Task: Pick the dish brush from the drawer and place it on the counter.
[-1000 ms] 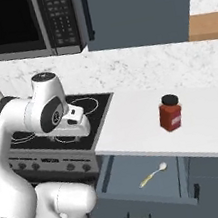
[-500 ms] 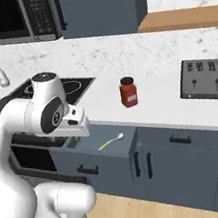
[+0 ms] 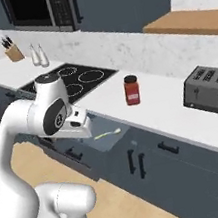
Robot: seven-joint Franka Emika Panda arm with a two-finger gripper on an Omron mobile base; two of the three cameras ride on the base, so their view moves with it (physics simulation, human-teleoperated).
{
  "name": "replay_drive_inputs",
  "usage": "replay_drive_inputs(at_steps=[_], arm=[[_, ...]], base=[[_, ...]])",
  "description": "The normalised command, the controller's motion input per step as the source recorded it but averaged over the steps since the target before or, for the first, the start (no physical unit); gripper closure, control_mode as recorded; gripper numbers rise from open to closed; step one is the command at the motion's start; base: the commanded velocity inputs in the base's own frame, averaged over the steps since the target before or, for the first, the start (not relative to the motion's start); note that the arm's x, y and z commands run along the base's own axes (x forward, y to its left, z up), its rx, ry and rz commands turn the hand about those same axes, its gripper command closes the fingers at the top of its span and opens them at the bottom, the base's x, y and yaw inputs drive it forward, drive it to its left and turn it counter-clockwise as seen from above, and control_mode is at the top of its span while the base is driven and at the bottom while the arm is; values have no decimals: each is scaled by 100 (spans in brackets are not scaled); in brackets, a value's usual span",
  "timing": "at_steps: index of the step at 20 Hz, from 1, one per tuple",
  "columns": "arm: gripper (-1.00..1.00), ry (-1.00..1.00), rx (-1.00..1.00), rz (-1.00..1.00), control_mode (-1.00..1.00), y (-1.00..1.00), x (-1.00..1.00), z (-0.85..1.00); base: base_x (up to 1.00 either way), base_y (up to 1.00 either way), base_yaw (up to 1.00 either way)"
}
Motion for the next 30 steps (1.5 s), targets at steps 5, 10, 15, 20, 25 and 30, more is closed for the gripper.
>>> replay_drive_inputs(at_steps=[5,10,15,20,25,30], arm=[[-100,0,0,0,100,0,0,0],[-100,0,0,0,100,0,0,0],[-100,0,0,0,100,0,0,0],[-100,0,0,0,100,0,0,0],[-100,0,0,0,100,0,0,0],[-100,0,0,0,100,0,0,0]], base=[[7,-53,89],[12,-61,87],[1,-96,69],[-21,-100,61],[-50,-65,34],[-17,-23,4]])
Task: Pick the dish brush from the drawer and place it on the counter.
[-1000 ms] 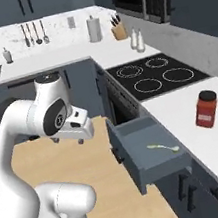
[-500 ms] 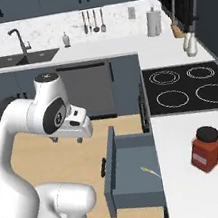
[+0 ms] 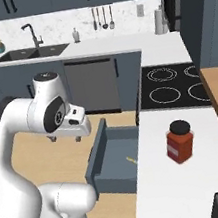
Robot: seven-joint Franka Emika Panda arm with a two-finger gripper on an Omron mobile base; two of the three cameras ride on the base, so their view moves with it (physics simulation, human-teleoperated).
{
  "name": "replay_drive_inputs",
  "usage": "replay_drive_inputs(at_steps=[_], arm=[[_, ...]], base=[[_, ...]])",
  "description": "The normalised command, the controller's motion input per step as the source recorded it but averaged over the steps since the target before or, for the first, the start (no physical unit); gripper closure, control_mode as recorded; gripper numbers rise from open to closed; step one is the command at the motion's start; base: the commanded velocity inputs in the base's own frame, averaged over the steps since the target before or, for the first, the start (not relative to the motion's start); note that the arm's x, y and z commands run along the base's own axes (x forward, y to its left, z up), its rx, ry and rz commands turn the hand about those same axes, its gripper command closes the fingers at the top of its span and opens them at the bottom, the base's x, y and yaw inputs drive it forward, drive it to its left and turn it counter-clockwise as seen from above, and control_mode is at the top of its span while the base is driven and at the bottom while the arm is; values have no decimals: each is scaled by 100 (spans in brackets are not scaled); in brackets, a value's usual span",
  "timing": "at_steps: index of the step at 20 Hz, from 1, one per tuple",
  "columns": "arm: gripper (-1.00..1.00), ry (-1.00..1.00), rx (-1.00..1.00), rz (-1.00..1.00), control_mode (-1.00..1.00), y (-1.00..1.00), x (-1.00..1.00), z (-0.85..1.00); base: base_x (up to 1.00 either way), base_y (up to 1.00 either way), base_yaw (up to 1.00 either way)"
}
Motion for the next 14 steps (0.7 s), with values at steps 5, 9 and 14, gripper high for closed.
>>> replay_drive_inputs(at_steps=[5,9,14], arm=[[-100,21,-1,1,-100,0,43,0],[-100,34,6,13,-100,-13,75,-12],[-100,-2,5,14,-100,0,80,-63]], base=[[10,0,0],[0,0,0],[0,0,0]])
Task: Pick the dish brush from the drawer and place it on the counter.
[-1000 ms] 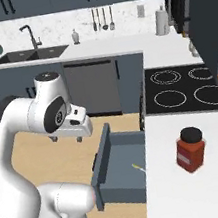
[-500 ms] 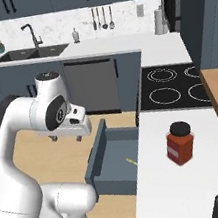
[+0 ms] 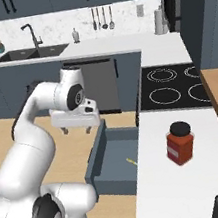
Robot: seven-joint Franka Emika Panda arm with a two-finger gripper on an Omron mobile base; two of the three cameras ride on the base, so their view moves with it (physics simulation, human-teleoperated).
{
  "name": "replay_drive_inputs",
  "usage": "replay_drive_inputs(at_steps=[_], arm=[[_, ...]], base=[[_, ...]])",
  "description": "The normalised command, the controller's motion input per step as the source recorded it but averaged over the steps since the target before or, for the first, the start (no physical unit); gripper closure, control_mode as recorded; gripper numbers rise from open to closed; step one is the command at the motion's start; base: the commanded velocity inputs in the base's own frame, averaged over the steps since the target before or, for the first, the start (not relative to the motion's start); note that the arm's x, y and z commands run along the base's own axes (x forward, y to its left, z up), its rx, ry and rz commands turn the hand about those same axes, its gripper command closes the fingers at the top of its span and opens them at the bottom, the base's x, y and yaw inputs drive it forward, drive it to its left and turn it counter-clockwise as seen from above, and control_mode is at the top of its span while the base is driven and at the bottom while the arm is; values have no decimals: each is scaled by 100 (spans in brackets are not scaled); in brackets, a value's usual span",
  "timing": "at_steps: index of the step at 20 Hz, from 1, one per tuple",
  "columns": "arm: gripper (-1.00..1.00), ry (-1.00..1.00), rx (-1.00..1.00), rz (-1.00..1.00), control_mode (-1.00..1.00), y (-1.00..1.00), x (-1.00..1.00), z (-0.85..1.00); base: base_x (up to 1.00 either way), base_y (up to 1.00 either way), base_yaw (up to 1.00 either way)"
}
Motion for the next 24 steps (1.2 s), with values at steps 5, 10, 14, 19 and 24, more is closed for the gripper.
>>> replay_drive_inputs(at_steps=[5,10,14,19,24], arm=[[-100,-24,-9,0,-100,-1,37,-85],[-100,-7,-15,0,-100,13,13,-95],[-100,-5,-12,0,-100,11,38,-61],[-100,3,-6,-1,-100,0,83,-15],[-100,17,2,-3,-100,-3,54,13]], base=[[0,0,0],[0,0,0],[0,0,0],[0,0,0],[0,0,0]])
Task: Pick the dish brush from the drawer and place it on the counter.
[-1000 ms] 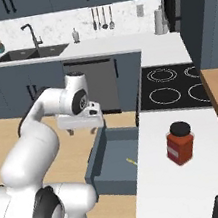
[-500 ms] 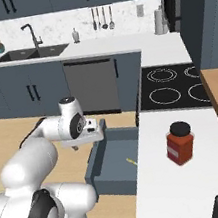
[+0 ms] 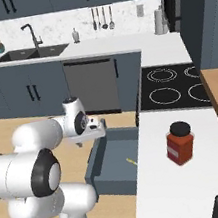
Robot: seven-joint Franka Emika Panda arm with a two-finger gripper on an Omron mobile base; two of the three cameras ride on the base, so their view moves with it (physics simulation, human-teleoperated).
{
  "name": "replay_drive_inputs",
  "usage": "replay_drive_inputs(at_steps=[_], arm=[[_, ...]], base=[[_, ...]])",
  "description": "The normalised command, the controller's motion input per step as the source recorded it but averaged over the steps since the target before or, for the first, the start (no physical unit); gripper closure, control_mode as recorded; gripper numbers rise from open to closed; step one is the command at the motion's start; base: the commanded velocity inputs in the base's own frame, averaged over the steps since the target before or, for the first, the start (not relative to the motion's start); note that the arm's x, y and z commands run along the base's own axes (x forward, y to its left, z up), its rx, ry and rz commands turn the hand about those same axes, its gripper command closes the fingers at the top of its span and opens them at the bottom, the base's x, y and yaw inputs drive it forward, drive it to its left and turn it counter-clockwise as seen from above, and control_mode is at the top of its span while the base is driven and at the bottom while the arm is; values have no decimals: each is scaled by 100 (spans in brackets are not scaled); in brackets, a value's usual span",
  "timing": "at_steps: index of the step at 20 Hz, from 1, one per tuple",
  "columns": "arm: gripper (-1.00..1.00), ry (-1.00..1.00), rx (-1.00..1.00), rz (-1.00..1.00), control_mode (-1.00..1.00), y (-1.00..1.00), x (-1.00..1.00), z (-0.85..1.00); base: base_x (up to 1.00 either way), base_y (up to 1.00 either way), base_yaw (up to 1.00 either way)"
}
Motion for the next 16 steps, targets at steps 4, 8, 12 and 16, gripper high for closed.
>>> replay_drive_inputs(at_steps=[4,8,12,16], arm=[[-100,20,9,-4,-100,0,50,-1],[-100,12,11,0,-100,0,7,-55],[-100,0,9,0,-100,0,15,-84],[-100,0,4,0,-100,0,33,-75]], base=[[0,0,0],[0,0,0],[0,0,0],[0,0,0]])
